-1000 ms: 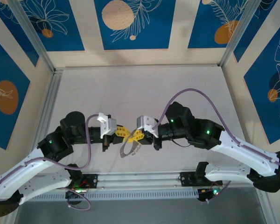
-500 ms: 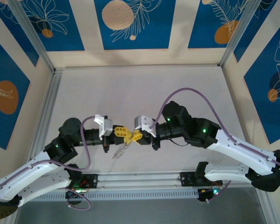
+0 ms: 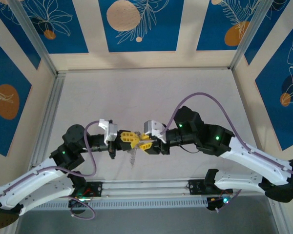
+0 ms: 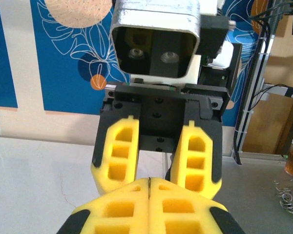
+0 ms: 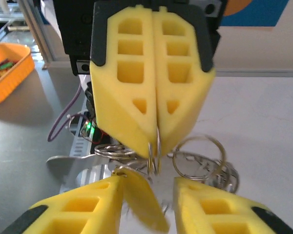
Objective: Put the keys on the keyring
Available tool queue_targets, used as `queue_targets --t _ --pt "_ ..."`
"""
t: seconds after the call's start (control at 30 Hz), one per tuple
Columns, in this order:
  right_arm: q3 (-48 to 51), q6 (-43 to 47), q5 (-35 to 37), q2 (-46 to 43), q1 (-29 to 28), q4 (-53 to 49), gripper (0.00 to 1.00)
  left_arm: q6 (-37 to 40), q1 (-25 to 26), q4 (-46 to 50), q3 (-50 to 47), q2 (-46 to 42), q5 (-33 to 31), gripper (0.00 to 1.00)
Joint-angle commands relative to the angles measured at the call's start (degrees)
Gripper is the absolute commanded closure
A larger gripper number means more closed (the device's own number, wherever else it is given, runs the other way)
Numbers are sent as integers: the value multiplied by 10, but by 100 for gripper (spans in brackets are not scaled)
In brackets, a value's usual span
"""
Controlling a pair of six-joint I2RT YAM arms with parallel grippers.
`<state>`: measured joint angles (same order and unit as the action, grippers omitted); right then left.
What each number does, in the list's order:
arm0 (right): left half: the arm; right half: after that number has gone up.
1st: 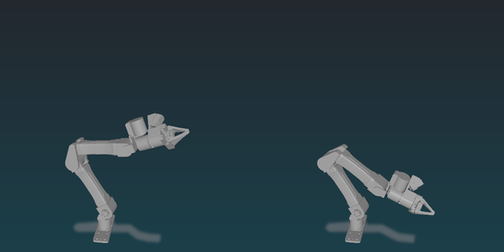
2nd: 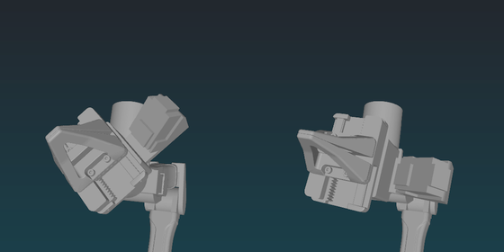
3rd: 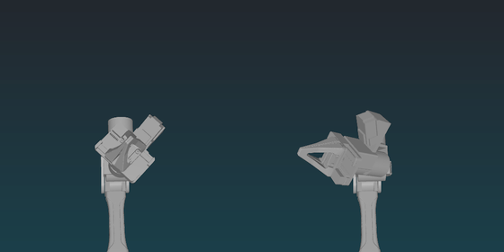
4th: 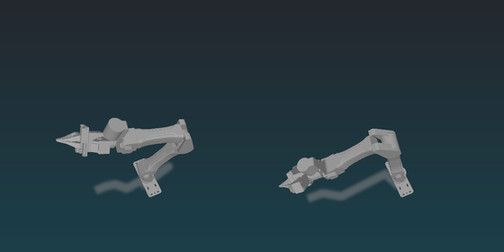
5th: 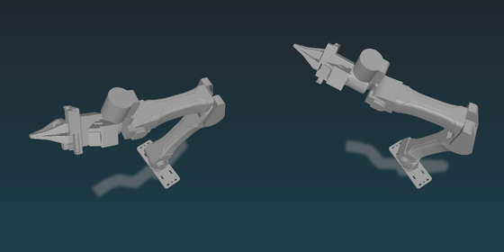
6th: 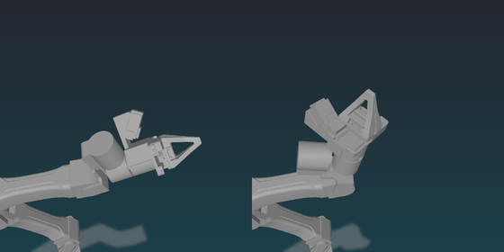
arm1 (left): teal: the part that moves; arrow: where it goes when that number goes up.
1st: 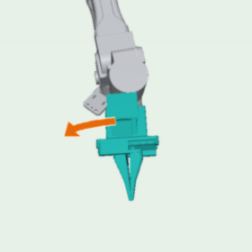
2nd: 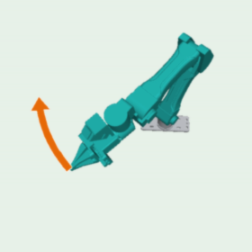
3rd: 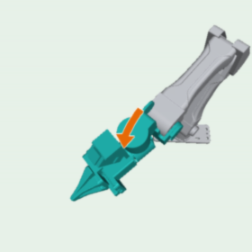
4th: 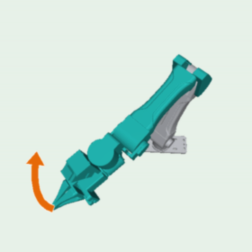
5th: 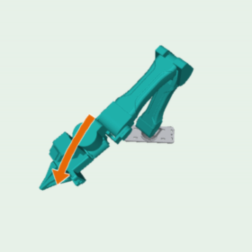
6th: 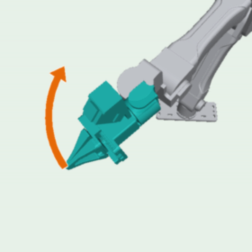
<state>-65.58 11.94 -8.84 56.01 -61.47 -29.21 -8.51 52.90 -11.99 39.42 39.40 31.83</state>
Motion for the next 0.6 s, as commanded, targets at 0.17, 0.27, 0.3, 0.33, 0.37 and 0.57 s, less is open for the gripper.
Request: queue_targets --t 0.17,0.27,0.3,0.33,0.37,0.57 --pt "14 -13 2 -66 2 39 53 -7 -1 -39 12 -14 5 100" --pt "13 -20 -14 -52 2 57 54 -9 -1 -39 15 -12 10 100" --pt "12 -23 -16 -48 3 63 54 -10 -1 -40 15 -11 14 100" --pt "15 -28 -23 -42 4 72 54 -12 -1 -45 14 -11 19 100" --pt "16 -32 -34 -39 5 81 55 -14 -1 -48 13 -12 22 100" --pt "19 -49 -54 -21 10 104 61 -16 -1 -57 8 -11 37 100"
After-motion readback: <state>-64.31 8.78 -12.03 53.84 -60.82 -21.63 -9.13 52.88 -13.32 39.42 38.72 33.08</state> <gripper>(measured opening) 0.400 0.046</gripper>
